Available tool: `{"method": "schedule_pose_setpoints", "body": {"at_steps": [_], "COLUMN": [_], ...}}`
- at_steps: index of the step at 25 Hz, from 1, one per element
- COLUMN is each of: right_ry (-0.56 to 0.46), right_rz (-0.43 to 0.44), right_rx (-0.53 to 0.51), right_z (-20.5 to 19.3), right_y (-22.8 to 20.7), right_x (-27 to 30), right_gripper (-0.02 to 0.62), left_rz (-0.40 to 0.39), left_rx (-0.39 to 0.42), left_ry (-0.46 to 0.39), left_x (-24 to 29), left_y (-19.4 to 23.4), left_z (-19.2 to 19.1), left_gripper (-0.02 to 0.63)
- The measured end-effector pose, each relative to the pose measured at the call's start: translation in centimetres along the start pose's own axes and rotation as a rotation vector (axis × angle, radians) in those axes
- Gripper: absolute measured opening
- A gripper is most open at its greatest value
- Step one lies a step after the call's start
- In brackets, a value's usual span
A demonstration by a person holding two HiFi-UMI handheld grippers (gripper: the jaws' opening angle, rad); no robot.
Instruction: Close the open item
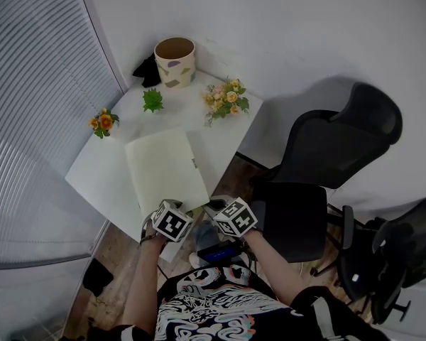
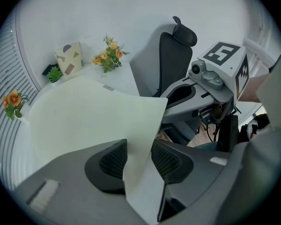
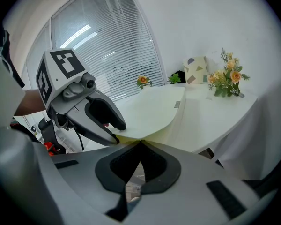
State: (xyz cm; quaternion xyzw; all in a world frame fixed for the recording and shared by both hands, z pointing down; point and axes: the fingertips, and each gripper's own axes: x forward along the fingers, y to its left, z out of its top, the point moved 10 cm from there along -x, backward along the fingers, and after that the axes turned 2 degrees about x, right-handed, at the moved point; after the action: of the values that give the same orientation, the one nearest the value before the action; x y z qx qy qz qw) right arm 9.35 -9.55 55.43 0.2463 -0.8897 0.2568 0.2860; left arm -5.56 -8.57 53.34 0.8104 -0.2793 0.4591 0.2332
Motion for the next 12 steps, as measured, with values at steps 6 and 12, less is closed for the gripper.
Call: {"method": "schedule_pose_setpoints", "body": {"at_steps": [6,12], "right_ry": [-0.003,-0.004], "right_rz": [0.001,0.002], "right_rx": [0.000,0.001], "right_z": [0.04,0.01], "right_y": [0.07,0.01], "right_x": [-0.07,0.01], "right_gripper": [0.002,0.002], "left_rz": [0.001,0.001], "left_rx": [0.001,0.001], "left_ry": [-0.002,-0.002], "left_x": [-0.07,0.02], "left_y": [-0.05,0.04], "left_z": [0.01,-0.01], "left_gripper": [0.156,0.156]}}
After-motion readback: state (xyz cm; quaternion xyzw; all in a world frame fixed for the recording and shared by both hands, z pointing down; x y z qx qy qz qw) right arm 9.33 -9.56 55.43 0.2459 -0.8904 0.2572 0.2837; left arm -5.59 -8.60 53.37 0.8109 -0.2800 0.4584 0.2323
